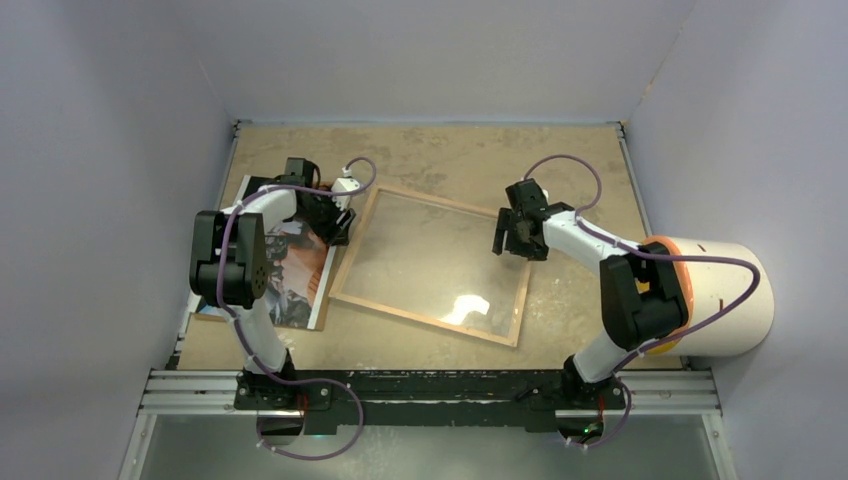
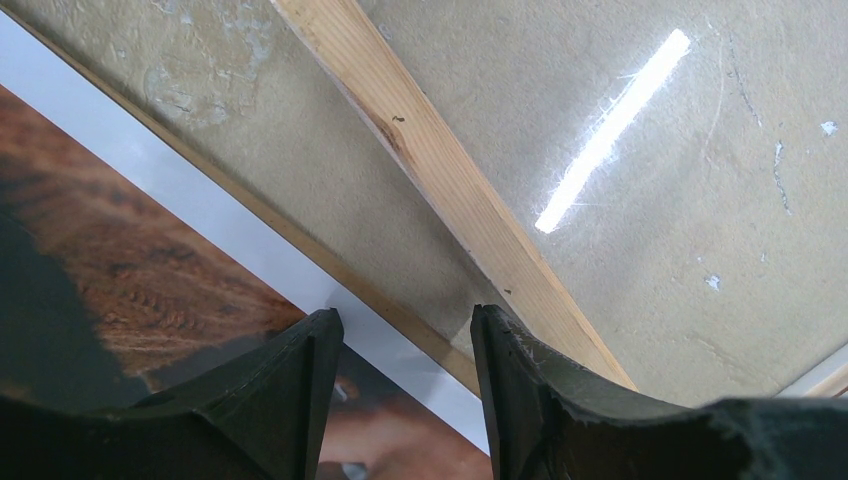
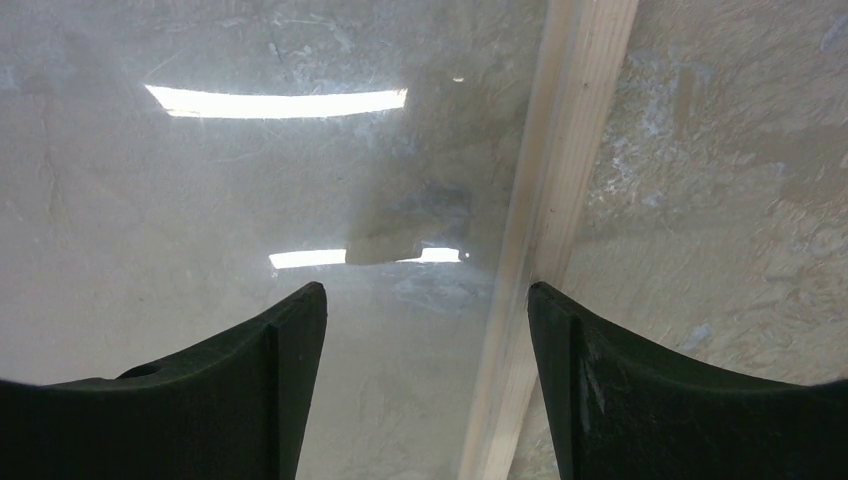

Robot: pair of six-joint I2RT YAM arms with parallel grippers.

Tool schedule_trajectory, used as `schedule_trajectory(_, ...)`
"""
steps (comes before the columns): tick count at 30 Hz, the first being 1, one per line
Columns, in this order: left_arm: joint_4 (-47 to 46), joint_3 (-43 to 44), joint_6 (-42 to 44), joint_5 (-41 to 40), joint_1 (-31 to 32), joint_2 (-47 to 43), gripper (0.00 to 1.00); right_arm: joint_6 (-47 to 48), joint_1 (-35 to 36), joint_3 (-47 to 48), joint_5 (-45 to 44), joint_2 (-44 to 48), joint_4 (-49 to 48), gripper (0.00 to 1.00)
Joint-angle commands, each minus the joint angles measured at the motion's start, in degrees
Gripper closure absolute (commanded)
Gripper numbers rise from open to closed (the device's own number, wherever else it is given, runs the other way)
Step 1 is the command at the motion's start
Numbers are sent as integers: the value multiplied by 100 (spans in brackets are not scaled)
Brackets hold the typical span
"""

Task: Put the photo into the frame
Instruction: Place the photo frame item in the photo frame.

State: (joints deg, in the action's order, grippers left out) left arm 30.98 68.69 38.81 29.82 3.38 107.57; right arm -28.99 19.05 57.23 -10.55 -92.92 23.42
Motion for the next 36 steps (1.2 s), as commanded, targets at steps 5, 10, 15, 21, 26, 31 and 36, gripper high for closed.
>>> schedule_trajectory(5,532,-362,30,85,41,523,46,57,-59,-154,124,-182,-94,25)
schedule_trajectory(10,487,-394,20,102,40,536,46,63,-59,-154,194,-306,-145,26)
schedule_trajectory(15,471,-391,-5,121,40,550,46,61,-59,-132,106,-394,-196,28)
schedule_trajectory(21,473,-391,7,115,40,562,46,138,-50,-154,83,-516,-346,30)
schedule_trajectory(26,466,-382,-5,138,56,630,46,129,-50,-226,553,-579,-558,32)
schedule_trajectory(31,422,-418,-8,116,113,724,47,44,-50,-397,1009,-455,-749,32)
schedule_trajectory(36,391,-427,-6,59,181,769,47,-48,-55,-495,1439,-291,-791,33)
